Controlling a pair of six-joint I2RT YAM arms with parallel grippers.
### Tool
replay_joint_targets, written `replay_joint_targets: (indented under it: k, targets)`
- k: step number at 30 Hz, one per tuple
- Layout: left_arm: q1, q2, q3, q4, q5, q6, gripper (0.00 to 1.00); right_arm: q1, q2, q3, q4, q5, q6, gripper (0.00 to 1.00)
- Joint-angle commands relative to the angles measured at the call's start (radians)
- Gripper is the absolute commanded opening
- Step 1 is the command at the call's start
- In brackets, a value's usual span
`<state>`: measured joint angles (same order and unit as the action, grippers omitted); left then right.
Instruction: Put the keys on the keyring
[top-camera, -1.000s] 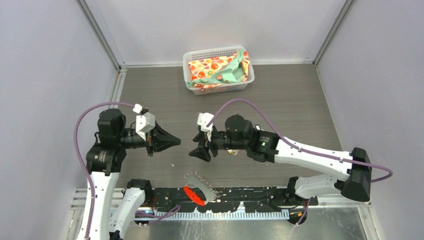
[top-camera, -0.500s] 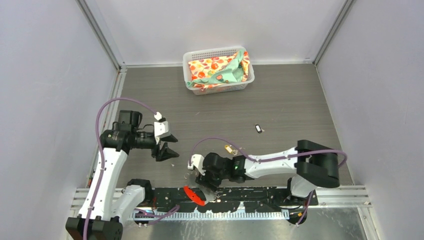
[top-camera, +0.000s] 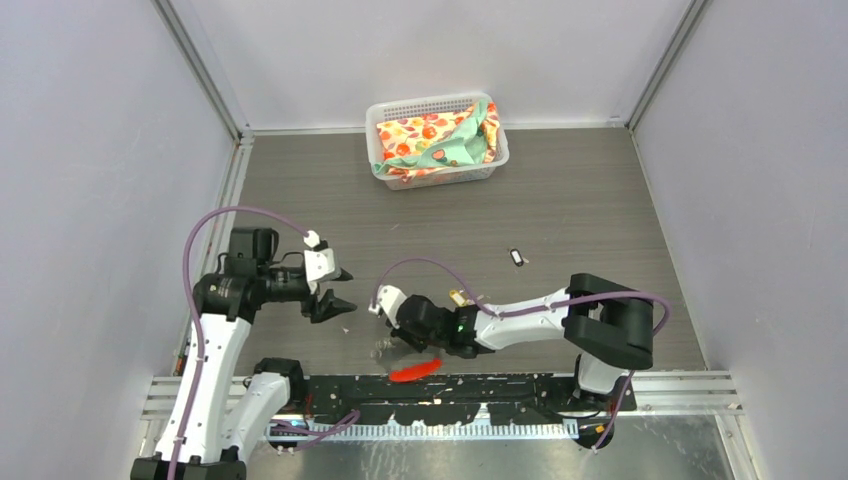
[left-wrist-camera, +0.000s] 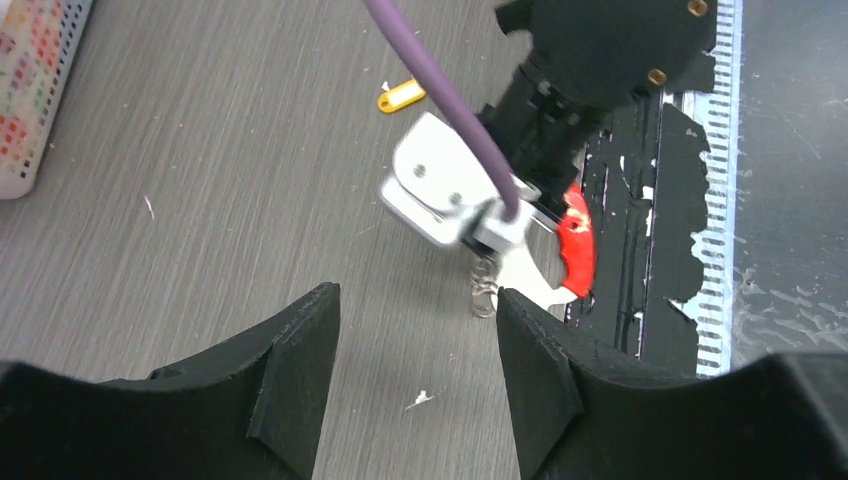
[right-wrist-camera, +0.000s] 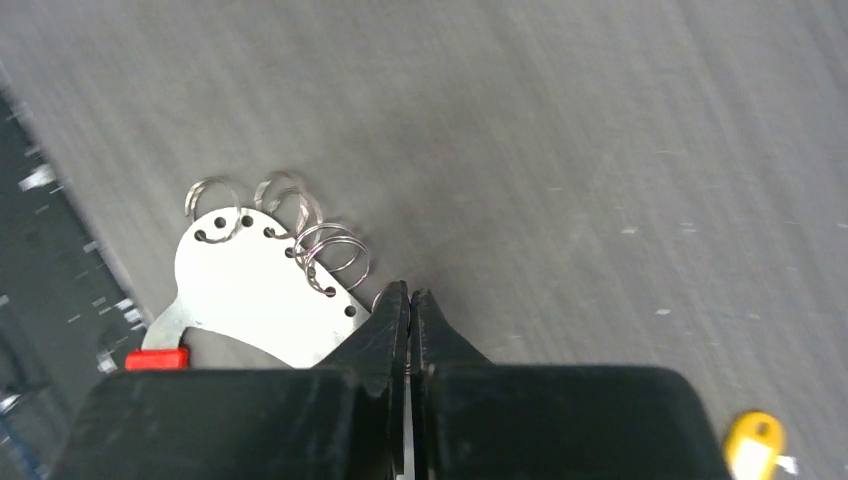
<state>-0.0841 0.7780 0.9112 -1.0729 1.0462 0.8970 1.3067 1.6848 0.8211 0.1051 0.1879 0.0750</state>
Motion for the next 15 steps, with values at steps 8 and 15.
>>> replay_joint_targets:
  k: [8, 15]
  targets:
    - [-0.006, 0.032, -0.080, 0.037, -0.066, 0.035, 0.61, -0.163, -0.081, -0.002, 0.037, 0.125, 0.031, 0.01]
    - [-0.046, 0.170, -0.139, 0.086, -0.147, 0.122, 0.62, -0.175, -0.092, -0.021, 0.049, 0.141, 0.074, 0.35]
